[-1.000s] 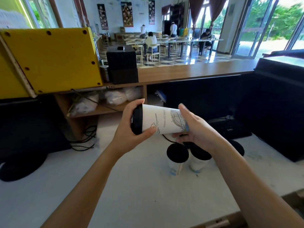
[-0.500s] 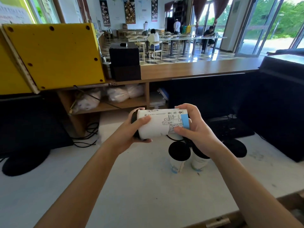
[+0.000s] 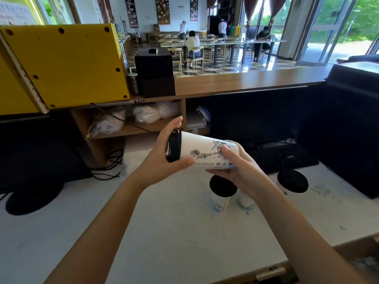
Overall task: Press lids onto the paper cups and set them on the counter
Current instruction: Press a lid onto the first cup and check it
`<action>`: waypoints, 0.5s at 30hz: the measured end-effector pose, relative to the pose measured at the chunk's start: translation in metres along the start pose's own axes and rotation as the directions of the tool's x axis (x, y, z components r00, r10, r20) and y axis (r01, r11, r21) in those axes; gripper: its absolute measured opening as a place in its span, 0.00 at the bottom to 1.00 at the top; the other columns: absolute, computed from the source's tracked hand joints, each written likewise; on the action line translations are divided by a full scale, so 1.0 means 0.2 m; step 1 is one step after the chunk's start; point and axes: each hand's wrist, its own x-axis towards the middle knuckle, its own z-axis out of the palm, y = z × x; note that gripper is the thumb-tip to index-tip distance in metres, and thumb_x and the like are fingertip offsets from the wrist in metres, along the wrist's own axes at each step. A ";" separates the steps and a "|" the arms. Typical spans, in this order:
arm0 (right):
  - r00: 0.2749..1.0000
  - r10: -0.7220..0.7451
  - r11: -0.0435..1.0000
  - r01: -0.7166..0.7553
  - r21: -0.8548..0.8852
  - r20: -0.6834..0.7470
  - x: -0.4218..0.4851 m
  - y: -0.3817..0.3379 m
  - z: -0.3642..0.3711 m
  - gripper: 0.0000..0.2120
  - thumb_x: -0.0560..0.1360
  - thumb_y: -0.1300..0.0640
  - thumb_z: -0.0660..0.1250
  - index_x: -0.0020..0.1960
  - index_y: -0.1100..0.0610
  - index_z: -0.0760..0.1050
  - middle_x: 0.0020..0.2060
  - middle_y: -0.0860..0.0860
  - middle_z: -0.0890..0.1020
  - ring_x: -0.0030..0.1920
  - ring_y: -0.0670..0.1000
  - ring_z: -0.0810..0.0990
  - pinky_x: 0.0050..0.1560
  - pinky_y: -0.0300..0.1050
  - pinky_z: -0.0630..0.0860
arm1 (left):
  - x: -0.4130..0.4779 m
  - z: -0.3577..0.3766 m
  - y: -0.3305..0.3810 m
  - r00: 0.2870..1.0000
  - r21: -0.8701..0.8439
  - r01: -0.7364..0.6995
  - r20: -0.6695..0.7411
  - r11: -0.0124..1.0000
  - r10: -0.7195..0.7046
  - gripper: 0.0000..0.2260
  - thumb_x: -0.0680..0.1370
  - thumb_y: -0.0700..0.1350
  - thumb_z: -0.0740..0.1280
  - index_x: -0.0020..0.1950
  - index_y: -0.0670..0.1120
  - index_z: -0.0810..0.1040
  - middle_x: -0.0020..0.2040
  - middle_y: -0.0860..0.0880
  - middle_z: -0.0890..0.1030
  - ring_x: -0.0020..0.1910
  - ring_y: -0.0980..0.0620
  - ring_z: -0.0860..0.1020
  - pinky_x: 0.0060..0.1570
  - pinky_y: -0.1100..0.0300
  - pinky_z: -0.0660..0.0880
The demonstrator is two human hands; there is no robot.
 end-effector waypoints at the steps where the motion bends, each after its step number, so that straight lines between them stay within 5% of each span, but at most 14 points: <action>1: 0.999 -0.028 0.999 0.029 -0.021 0.021 0.00 -0.01 0.00 0.24 0.70 0.51 0.71 0.63 0.55 0.69 0.53 0.55 0.80 0.53 0.53 0.82 0.51 0.53 0.80 | 0.01 -0.01 0.00 0.997 -0.061 0.075 0.004 0.995 -0.075 0.35 0.70 0.57 0.71 0.70 0.69 0.54 0.70 0.61 0.62 0.60 0.62 0.72 0.45 0.68 0.78; 3: 0.994 -0.079 0.996 0.082 -0.041 0.072 0.00 -0.02 -0.01 0.23 0.70 0.57 0.70 0.63 0.53 0.68 0.50 0.52 0.81 0.51 0.52 0.82 0.52 0.51 0.80 | 0.02 -0.03 0.00 0.976 -0.212 0.218 0.048 0.953 -0.213 0.36 0.67 0.61 0.68 0.71 0.67 0.54 0.63 0.63 0.68 0.53 0.65 0.76 0.41 0.68 0.78; 6: 0.984 -0.116 0.991 0.123 -0.050 0.133 0.01 -0.02 -0.03 0.25 0.69 0.63 0.70 0.63 0.48 0.68 0.51 0.54 0.79 0.51 0.52 0.81 0.52 0.47 0.80 | 0.04 -0.04 -0.01 0.943 -0.346 0.333 0.134 0.877 -0.305 0.29 0.66 0.53 0.72 0.65 0.63 0.65 0.60 0.55 0.70 0.52 0.49 0.79 0.38 0.56 0.80; 8: 0.988 -0.079 0.994 0.089 -0.068 0.136 0.02 -0.02 -0.05 0.27 0.69 0.61 0.71 0.64 0.46 0.68 0.52 0.53 0.79 0.53 0.52 0.81 0.55 0.49 0.79 | 0.02 -0.02 -0.02 0.967 -0.250 0.255 0.053 0.934 -0.250 0.24 0.69 0.47 0.74 0.60 0.62 0.68 0.59 0.54 0.69 0.52 0.48 0.77 0.35 0.59 0.80; 11: 0.997 0.076 0.993 -0.076 -0.087 -0.007 0.04 -0.01 -0.05 0.22 0.73 0.44 0.66 0.65 0.48 0.70 0.59 0.55 0.79 0.56 0.54 0.81 0.53 0.54 0.80 | -0.01 0.01 -0.03 0.993 -0.062 0.074 -0.083 0.995 -0.079 0.27 0.69 0.45 0.75 0.60 0.64 0.65 0.56 0.67 0.68 0.54 0.53 0.74 0.33 0.65 0.78; 13: 0.978 0.184 0.980 -0.190 -0.053 -0.102 0.05 0.01 -0.03 0.29 0.69 0.34 0.64 0.63 0.52 0.71 0.57 0.57 0.81 0.53 0.56 0.83 0.47 0.53 0.81 | -0.03 0.02 -0.02 0.991 -0.013 -0.030 -0.131 0.999 0.029 0.30 0.67 0.45 0.76 0.62 0.62 0.64 0.55 0.72 0.68 0.56 0.61 0.72 0.38 0.67 0.78; 15: 0.976 0.199 0.980 -0.197 0.029 -0.093 0.05 0.03 -0.02 0.34 0.64 0.35 0.67 0.63 0.55 0.71 0.57 0.59 0.81 0.54 0.57 0.83 0.46 0.52 0.82 | -0.03 0.03 -0.01 0.976 0.117 -0.140 -0.152 0.983 0.157 0.32 0.66 0.45 0.77 0.65 0.56 0.64 0.60 0.64 0.67 0.60 0.62 0.70 0.46 0.67 0.77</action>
